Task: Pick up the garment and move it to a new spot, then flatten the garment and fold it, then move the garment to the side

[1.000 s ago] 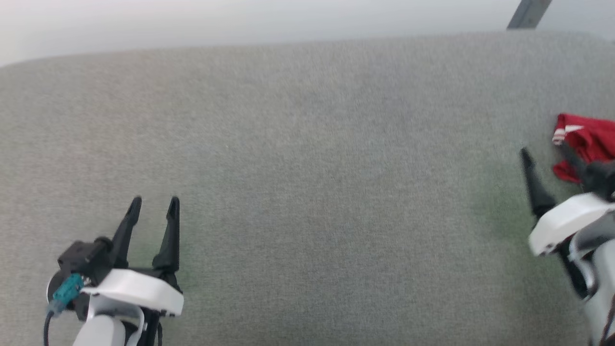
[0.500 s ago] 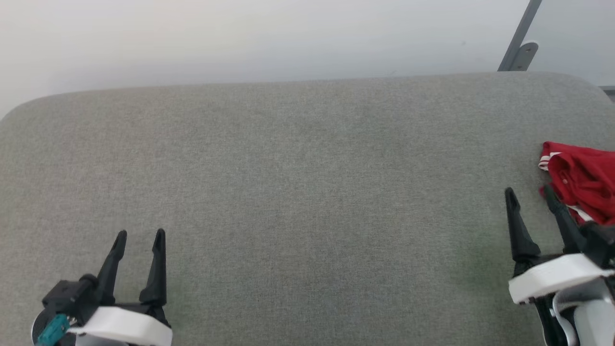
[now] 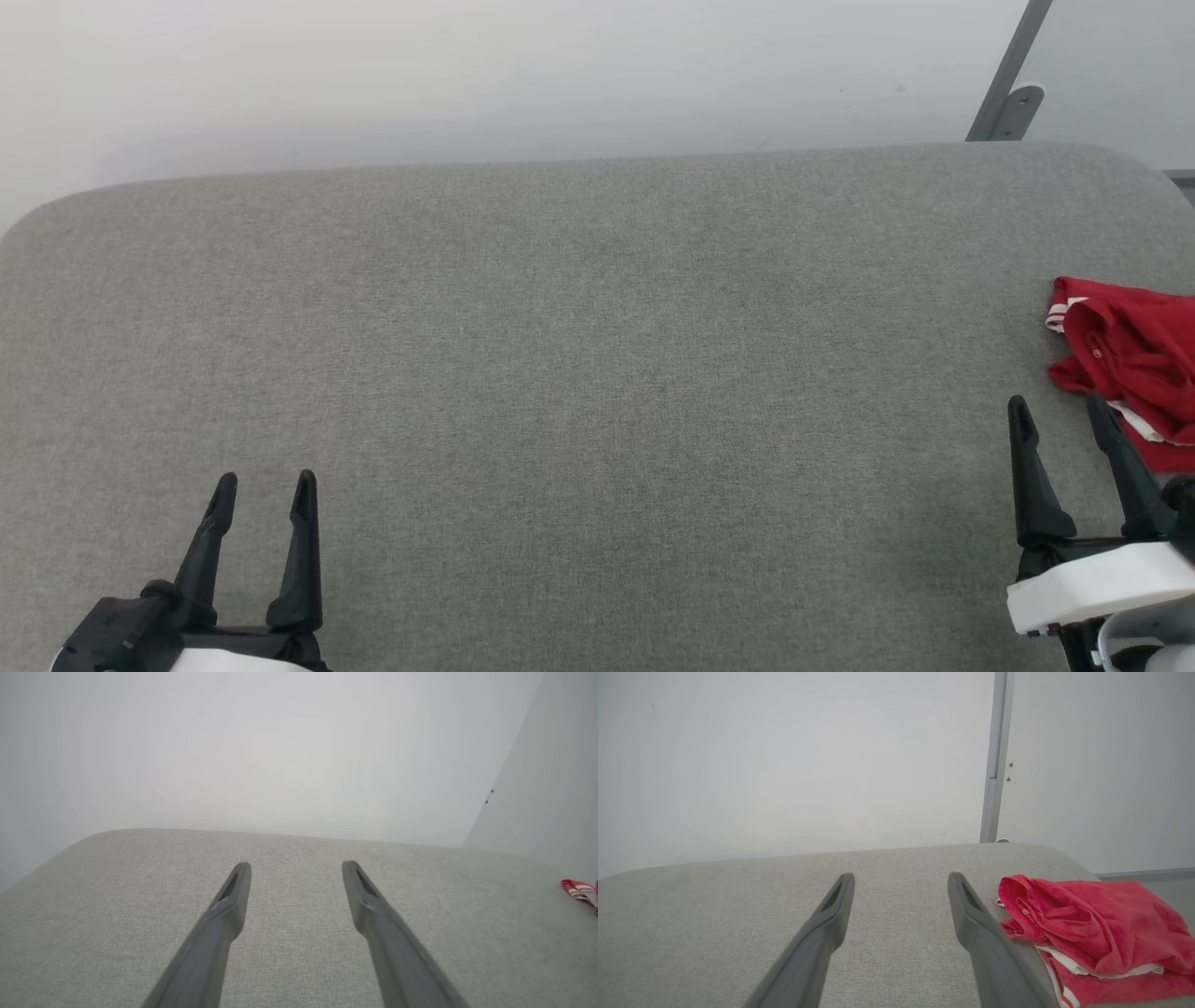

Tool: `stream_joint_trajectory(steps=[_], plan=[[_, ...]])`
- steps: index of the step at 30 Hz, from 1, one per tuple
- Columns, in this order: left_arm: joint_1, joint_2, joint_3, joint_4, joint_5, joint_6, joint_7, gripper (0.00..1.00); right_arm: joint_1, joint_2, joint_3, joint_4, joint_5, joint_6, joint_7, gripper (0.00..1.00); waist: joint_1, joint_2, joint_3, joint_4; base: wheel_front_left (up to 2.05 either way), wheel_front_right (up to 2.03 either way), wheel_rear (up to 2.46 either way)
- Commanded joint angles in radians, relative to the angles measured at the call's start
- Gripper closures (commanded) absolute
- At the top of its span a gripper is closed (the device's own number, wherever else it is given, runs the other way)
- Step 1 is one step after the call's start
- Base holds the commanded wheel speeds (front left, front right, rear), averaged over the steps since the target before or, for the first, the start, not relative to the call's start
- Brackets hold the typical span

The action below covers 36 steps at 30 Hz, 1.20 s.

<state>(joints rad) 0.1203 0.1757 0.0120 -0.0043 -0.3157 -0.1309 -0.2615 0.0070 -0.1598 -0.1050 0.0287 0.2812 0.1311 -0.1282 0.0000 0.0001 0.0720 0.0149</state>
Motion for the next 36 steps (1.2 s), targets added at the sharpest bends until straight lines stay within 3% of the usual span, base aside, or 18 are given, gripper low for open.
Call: stream_joint_trajectory(steps=[1, 36], plan=[[0.008, -0.001, 0.003, -0.005, 0.004, 0.001, -0.005, 0.00, 0.009, 0.008, -0.006, -0.015, -0.005, -0.001, 0.007, 0.00, 0.0000, -0.0001, 0.000, 0.001, 0.00, 0.00, 0.00], [-0.008, -0.008, -0.001, 0.011, 0.021, 0.001, -0.005, 0.00, 0.007, 0.011, 0.007, -0.021, 0.014, -0.001, 0.019, 0.00, 0.0000, -0.0001, 0.003, 0.008, 0.00, 0.00, 0.00]])
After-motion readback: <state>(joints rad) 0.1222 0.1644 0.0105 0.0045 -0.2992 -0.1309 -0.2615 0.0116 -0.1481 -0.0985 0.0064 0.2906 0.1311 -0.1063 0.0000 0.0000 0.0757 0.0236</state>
